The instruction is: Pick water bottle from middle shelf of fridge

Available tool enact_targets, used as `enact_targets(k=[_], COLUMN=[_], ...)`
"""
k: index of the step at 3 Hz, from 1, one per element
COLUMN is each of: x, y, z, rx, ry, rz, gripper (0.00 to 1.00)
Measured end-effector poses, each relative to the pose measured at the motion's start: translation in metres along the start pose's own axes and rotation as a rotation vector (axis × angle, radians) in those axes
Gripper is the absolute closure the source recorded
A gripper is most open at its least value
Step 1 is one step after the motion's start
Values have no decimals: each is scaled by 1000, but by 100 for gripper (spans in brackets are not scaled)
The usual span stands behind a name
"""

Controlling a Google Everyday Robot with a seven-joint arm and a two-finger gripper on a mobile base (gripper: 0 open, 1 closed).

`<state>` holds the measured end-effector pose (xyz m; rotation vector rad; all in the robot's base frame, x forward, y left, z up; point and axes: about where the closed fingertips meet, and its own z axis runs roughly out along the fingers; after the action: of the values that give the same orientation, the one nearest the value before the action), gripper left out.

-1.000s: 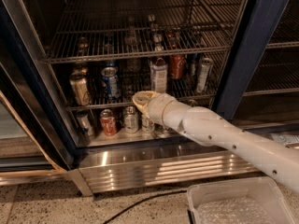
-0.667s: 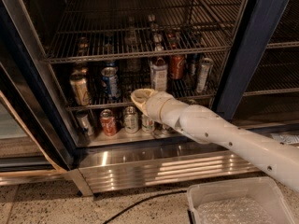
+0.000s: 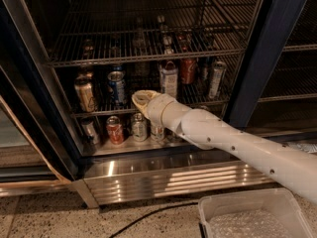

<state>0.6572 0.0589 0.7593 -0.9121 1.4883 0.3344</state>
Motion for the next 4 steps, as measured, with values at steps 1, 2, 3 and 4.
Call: enact_targets(k=[1, 2, 3, 4], x=[-8, -16, -21, -22], y=[3, 1, -1, -9], z=[16, 30, 38, 41], rx=[32, 71, 101, 144], ry=[-40, -69, -86, -88], rz=[28, 52, 70, 88], gripper=[100, 100, 100, 100])
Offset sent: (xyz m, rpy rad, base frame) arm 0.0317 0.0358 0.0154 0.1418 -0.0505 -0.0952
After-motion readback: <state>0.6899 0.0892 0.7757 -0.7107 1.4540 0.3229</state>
